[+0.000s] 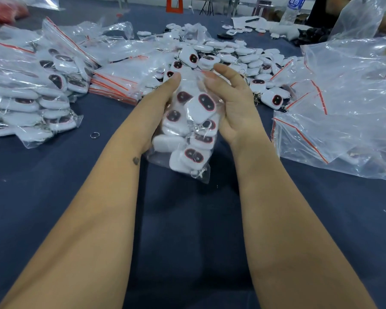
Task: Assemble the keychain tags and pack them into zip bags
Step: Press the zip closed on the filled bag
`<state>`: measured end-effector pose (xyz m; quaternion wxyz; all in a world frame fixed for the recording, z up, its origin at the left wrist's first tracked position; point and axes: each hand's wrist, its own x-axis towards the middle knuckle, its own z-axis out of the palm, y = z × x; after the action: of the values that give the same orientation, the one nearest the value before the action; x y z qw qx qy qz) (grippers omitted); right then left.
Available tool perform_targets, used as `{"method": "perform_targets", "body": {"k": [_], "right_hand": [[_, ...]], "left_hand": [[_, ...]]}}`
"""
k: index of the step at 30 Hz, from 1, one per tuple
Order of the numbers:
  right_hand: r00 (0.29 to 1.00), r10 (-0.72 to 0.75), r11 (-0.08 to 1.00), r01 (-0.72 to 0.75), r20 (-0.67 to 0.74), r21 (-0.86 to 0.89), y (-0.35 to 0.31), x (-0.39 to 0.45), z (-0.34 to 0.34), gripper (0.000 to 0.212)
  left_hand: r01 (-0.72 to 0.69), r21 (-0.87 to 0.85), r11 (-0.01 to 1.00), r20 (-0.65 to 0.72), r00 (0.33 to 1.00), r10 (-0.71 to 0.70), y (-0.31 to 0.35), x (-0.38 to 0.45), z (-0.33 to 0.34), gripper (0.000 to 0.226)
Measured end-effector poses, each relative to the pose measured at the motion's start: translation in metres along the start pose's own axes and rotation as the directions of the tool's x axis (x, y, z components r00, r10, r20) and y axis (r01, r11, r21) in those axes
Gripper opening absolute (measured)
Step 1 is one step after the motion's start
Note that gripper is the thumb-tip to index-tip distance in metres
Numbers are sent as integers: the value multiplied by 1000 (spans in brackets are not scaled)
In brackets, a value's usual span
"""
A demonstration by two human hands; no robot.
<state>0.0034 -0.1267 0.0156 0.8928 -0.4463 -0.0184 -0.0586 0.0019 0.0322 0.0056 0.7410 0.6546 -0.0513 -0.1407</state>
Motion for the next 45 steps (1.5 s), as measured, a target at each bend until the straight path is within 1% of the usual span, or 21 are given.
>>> {"method": "perform_targets", "body": {"k": [2, 4, 5, 6, 7, 9, 11, 13, 14, 15, 17, 19, 22, 23, 25, 28, 31, 37, 41, 43, 45], "right_hand": [[999, 14, 999, -16, -43, -39, 2, 2, 0, 27], [992, 30, 984, -52, -126, -170, 5, 4, -1, 15], [987, 50, 963, -88, -152, -253, 6, 5, -1, 6], [983, 78, 940, -129, -168, -316, 7, 5, 0, 7], [978, 106, 923, -163, -179, -348, 8, 4, -1, 14], [977, 108, 927, -165, -181, -338, 10, 3, 0, 21], [981, 60, 941, -118, -186, -316, 11, 4, -1, 26], [982, 13, 946, -74, -191, -316, 11, 5, -3, 34], [982, 2, 945, -64, -191, -321, 11, 5, -4, 37], [983, 2, 946, -62, -184, -319, 12, 5, -4, 38], [985, 30, 948, -82, -169, -308, 12, 4, -2, 31], [982, 53, 943, -108, -179, -315, 12, 5, -1, 25], [978, 47, 942, -112, -205, -316, 9, 6, -3, 25], [978, 32, 945, -96, -206, -313, 9, 6, -4, 24], [979, -6, 944, -62, -204, -324, 10, 5, -6, 23], [977, -38, 938, -37, -210, -344, 11, 4, -6, 22], [974, -57, 944, -19, -219, -330, 12, 5, -6, 19], [968, -124, 926, 34, -217, -377, 14, 6, -8, 17], [974, -94, 925, 10, -204, -379, 15, 6, -5, 19], [983, -64, 918, -8, -170, -396, 15, 6, -4, 22], [988, -67, 901, 1, -137, -434, 17, 5, -4, 24]], "left_hand": [[-33, -8, 999, -129, 991, 32, 0, 4, 0, 33], [-83, -135, 987, -181, 982, 58, 0, 7, 3, 24], [-103, -212, 972, -182, 981, 65, 0, 7, 6, 22], [-117, -284, 952, -169, 983, 70, 0, 6, 7, 20], [-118, -349, 930, -150, 986, 69, 1, 5, 7, 19], [-77, -449, 890, -90, 995, 40, 3, 2, 7, 22], [-50, -502, 864, -81, 997, 11, 4, 3, 6, 36], [-59, -499, 864, -128, 992, -6, 3, 5, 8, 52], [-60, -485, 872, -149, 989, -15, 2, 5, 9, 52], [-57, -453, 890, -176, 984, -27, 2, 6, 9, 47], [-41, -383, 923, -222, 974, -49, 1, 8, 8, 35], [-47, -345, 937, -250, 967, -43, 1, 8, 7, 30], [-165, -240, 957, -321, 944, 82, -4, 11, 3, 29], [-203, -237, 950, -349, 931, 111, -4, 11, 2, 30], [-235, -279, 931, -364, 923, 124, -5, 11, 0, 29], [-199, -378, 904, -324, 943, 72, -3, 12, 0, 18], [-166, -425, 890, -333, 943, 16, -1, 13, -1, 19], [-237, -355, 904, -442, 895, 61, -6, 13, -2, 10], [-266, -392, 881, -462, 885, 62, -5, 12, -1, 14], [-277, -393, 877, -465, 883, 71, -6, 12, 0, 15], [-289, -378, 879, -468, 879, 88, -6, 12, 0, 16]]}}
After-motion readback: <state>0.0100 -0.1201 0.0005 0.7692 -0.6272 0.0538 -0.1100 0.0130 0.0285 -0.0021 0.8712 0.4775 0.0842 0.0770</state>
